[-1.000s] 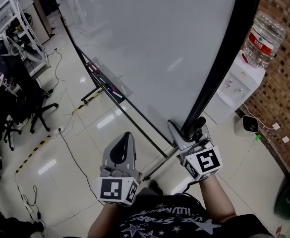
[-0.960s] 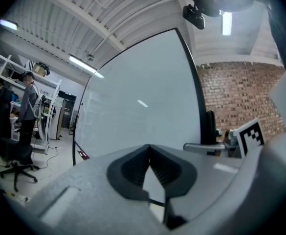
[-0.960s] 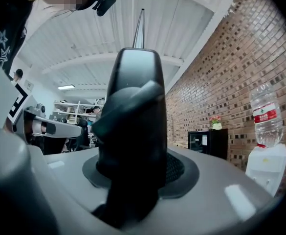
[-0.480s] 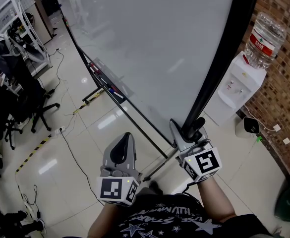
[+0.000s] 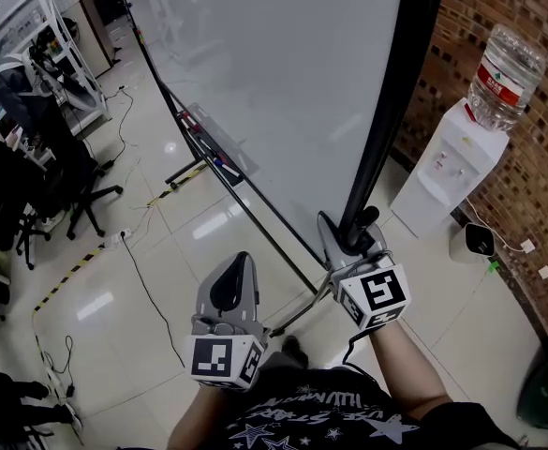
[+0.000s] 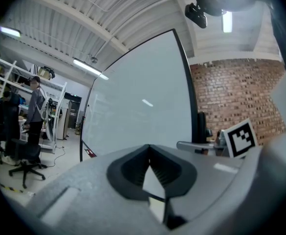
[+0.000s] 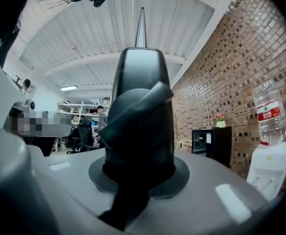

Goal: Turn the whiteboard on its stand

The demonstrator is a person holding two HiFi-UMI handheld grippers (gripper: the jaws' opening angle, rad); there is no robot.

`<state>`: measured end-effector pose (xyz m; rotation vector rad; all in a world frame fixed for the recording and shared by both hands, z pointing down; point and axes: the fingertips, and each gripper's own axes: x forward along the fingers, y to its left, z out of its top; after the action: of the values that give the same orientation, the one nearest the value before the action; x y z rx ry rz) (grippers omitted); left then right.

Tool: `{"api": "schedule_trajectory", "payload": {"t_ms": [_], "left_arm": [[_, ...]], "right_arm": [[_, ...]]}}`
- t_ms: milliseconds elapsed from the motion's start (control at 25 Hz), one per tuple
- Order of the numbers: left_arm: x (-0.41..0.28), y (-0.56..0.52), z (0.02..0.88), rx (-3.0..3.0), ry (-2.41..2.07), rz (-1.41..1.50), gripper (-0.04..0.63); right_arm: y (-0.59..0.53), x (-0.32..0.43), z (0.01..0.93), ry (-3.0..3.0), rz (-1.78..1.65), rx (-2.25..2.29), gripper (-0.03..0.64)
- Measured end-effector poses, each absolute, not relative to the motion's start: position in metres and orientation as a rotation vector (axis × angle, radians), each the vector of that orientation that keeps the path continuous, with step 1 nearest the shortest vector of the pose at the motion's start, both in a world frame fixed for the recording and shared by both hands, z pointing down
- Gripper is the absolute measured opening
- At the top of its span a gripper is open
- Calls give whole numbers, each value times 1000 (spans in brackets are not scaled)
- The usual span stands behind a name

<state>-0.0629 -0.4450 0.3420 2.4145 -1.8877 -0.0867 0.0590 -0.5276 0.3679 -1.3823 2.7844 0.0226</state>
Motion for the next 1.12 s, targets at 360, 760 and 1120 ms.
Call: {"api": "schedule_trajectory", "payload": {"t_ms": [360,760,1120], "left_arm": [[-73,-387,351,2307,-2002,-55,6],[-86,-333,336,2325,-2031,-72,6],[-122,-294,345,2344,-1954,-75,6]], "right_arm": [[-505,34,368,2769,38,-1419,83],[-465,5,372,2749,39,-1471,83],[-416,-18,366,2697,51,-1543,82]]}}
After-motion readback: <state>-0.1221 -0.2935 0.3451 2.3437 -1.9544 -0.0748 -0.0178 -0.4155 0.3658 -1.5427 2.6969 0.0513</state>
